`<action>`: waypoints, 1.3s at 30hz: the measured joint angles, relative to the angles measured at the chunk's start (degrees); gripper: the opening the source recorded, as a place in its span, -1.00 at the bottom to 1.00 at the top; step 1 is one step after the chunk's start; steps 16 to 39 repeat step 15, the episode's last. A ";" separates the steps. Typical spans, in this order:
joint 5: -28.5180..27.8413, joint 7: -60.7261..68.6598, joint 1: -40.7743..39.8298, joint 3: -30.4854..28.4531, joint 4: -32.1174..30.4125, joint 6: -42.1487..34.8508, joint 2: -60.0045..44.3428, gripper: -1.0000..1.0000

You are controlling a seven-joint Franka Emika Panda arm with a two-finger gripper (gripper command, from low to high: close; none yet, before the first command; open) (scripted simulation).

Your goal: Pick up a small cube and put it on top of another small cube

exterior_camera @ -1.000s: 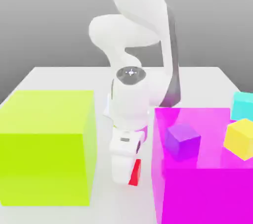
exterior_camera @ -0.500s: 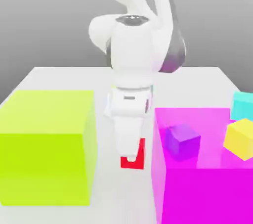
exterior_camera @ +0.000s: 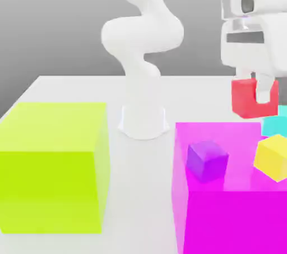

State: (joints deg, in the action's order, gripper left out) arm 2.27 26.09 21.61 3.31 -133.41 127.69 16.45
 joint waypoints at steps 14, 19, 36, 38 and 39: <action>1.08 -11.24 4.00 7.49 -3.63 -4.68 -2.22 1.00; 1.08 -11.24 4.00 7.49 -3.63 -4.68 -2.22 1.00; 1.08 -11.24 4.00 7.49 -3.63 -4.68 -2.22 1.00; 1.08 -11.24 4.00 7.49 -3.63 -4.68 -2.22 1.00; 1.08 -11.24 4.00 7.49 -3.63 -4.68 -2.22 1.00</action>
